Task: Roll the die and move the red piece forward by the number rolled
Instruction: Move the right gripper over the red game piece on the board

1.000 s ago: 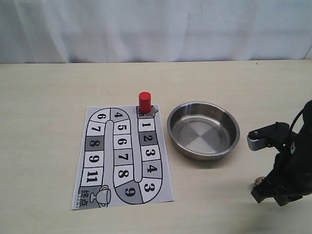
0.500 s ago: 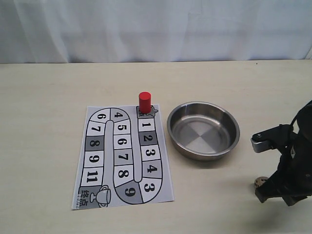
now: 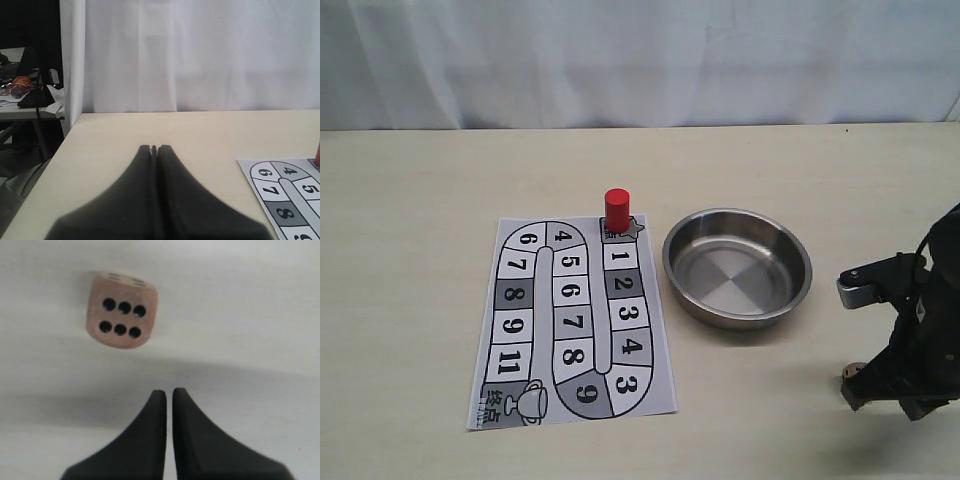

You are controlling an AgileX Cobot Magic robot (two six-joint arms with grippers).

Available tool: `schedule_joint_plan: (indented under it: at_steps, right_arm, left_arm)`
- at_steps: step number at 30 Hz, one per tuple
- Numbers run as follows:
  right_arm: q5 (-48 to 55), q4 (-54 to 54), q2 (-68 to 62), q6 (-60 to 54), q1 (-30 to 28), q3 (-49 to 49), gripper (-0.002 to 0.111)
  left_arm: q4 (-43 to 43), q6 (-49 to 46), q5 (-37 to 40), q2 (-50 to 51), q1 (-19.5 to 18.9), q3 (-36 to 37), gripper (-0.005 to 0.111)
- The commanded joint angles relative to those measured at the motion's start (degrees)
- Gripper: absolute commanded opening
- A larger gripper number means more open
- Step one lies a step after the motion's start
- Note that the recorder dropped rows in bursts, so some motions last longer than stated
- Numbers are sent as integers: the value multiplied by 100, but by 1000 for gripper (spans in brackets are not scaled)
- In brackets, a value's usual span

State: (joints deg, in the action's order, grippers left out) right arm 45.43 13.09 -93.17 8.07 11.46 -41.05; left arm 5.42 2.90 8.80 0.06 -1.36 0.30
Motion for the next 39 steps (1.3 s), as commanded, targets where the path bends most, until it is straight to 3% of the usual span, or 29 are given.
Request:
schedule_joint_plan:
  at_steps: [1, 10, 15, 19, 22, 26, 29, 33, 39]
  right_arm:
    - [357, -77, 7, -98, -14, -396, 4]
    - [656, -541, 7, -196, -3, -1121, 6]
    - [475, -1018, 7, -515, -3, -1423, 26]
    - [-71, -2448, -3, -1494, -3, -1595, 44]
    - [-430, -3352, -26, -2272, -3, -1688, 51]
    - [-510, -3901, -264, -2859, 34, -1956, 52]
    - [-792, -3901, -651, -2894, 363, -2318, 54]
    - [-1032, -3901, -1238, -2967, 964, -3096, 65]
    - [-1559, -3772, -2324, -2800, 1339, -4502, 65]
  left_arm:
    - [-13, 12, -56, -6, 1, -30, 0]
    - [-13, 12, -56, -6, 1, -30, 0]
    - [-13, 12, -72, -6, 1, -30, 0]
    - [-13, 12, -72, -6, 1, -30, 0]
    - [-13, 12, -72, -6, 1, -30, 0]
    - [-13, 12, -72, -6, 1, -30, 0]
    - [-13, 12, -72, -6, 1, -30, 0]
    - [-13, 12, -72, -6, 1, -30, 0]
    - [-13, 12, -62, -6, 1, -30, 0]
